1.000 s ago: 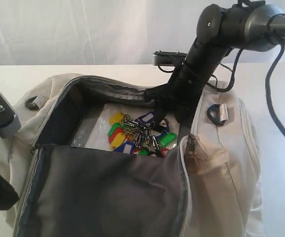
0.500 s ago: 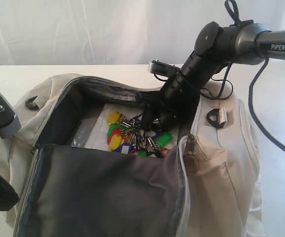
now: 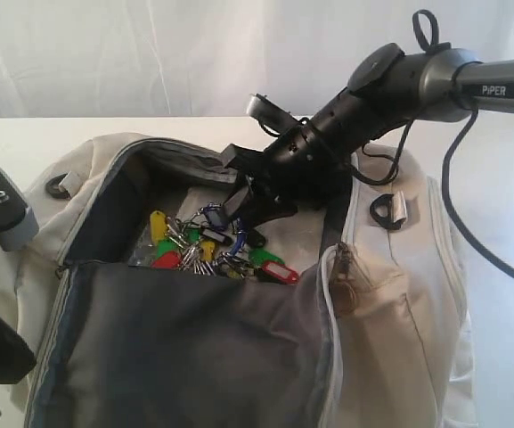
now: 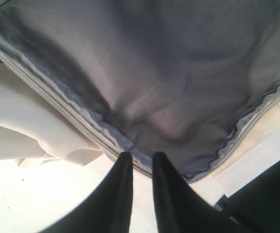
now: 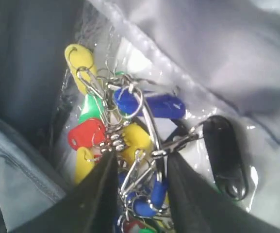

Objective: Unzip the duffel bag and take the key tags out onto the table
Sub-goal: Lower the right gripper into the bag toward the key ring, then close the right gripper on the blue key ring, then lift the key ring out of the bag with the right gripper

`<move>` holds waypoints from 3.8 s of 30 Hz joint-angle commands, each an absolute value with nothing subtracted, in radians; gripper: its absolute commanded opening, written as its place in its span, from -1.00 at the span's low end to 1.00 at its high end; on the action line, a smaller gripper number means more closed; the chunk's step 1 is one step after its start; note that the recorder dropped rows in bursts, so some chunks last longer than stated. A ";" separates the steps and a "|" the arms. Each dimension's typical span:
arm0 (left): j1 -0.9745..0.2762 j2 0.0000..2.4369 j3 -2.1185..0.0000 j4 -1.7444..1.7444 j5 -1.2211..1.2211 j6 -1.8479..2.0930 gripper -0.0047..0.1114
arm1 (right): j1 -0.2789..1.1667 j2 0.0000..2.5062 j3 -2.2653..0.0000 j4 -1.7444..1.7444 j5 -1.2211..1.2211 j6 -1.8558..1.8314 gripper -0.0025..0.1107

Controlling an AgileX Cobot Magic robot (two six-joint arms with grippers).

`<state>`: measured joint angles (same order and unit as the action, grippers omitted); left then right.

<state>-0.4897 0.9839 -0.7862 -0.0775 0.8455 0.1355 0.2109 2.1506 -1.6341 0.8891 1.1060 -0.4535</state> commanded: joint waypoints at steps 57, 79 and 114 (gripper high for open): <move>-0.488 0.977 -0.779 -0.090 0.839 0.132 -0.56 | 0.339 1.862 -1.638 0.451 1.045 -0.488 -0.96; -0.488 0.977 -0.779 -0.090 0.820 0.132 -0.56 | 0.255 1.516 -1.644 0.309 1.015 -0.390 -0.96; -0.488 0.977 -0.779 -0.090 0.814 0.134 -0.56 | 0.019 1.258 -1.214 -0.225 1.122 -0.045 -0.96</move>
